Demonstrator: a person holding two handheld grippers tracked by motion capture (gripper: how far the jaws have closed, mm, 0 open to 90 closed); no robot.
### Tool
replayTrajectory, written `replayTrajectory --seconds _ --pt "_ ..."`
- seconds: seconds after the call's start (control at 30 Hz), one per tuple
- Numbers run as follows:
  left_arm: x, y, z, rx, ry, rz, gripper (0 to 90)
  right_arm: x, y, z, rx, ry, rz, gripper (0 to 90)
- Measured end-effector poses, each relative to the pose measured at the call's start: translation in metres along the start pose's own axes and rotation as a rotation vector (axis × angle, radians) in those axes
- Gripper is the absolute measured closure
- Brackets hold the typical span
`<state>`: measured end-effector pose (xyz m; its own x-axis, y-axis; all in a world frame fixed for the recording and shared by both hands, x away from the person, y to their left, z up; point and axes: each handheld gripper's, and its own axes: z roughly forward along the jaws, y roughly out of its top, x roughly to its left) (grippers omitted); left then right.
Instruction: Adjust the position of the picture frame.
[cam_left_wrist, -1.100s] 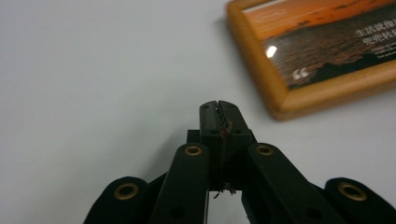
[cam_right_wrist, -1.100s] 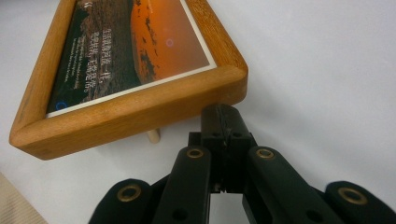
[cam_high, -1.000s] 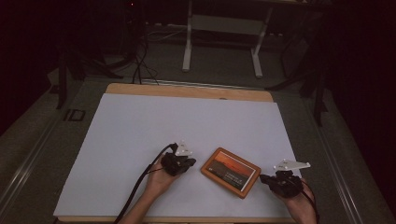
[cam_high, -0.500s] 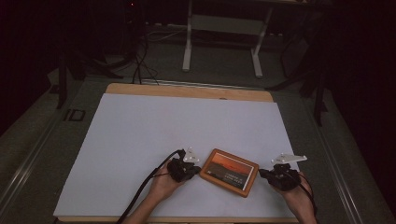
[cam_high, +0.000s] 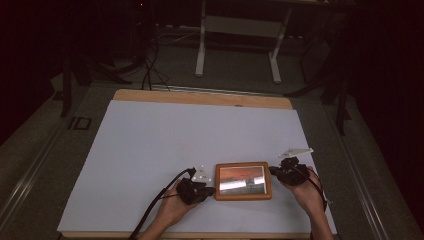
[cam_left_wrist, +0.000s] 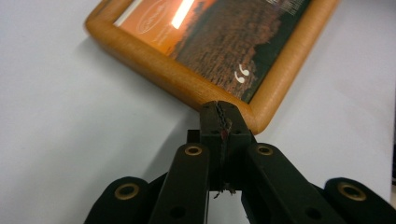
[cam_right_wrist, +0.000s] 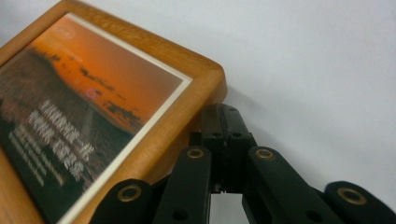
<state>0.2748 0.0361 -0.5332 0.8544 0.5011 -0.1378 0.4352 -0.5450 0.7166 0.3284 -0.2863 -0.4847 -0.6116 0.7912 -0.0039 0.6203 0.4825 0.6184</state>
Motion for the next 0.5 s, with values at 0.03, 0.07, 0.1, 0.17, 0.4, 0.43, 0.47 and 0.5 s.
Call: replayTrajectory --seconds 0.03,0.07,0.1,0.17,0.4,0.43,0.47,0.5 --pt "-0.001 0.0 0.0 0.004 -0.003 0.005 89.8 -0.001 0.004 0.002 0.003 0.002 0.0 90.0" --pt "-0.002 0.0 0.0 0.002 -0.006 0.003 89.8 -0.002 0.007 0.005 0.003 0.005 0.001 90.0" --pt "-0.003 0.0 0.0 0.004 -0.012 0.005 89.8 -0.003 0.011 0.008 0.004 0.009 -0.002 90.0" --pt "-0.004 0.0 0.001 0.0 -0.027 0.006 89.8 -0.005 0.017 0.013 0.005 0.015 -0.001 90.0" --pt "-0.011 0.003 0.004 -0.012 -0.056 0.006 89.7 -0.011 0.038 0.03 0.007 0.051 0.017 90.0" --pt "-0.011 0.003 0.004 -0.014 -0.059 0.005 89.7 -0.011 0.041 0.032 0.01 0.051 0.012 90.0" --pt "-0.011 0.003 0.005 -0.016 -0.062 0.003 89.7 -0.011 0.044 0.034 0.014 0.049 0.005 90.0" --pt "-0.011 0.003 0.005 -0.016 -0.065 0.005 89.7 -0.011 0.047 0.036 0.018 0.045 -0.005 90.0"
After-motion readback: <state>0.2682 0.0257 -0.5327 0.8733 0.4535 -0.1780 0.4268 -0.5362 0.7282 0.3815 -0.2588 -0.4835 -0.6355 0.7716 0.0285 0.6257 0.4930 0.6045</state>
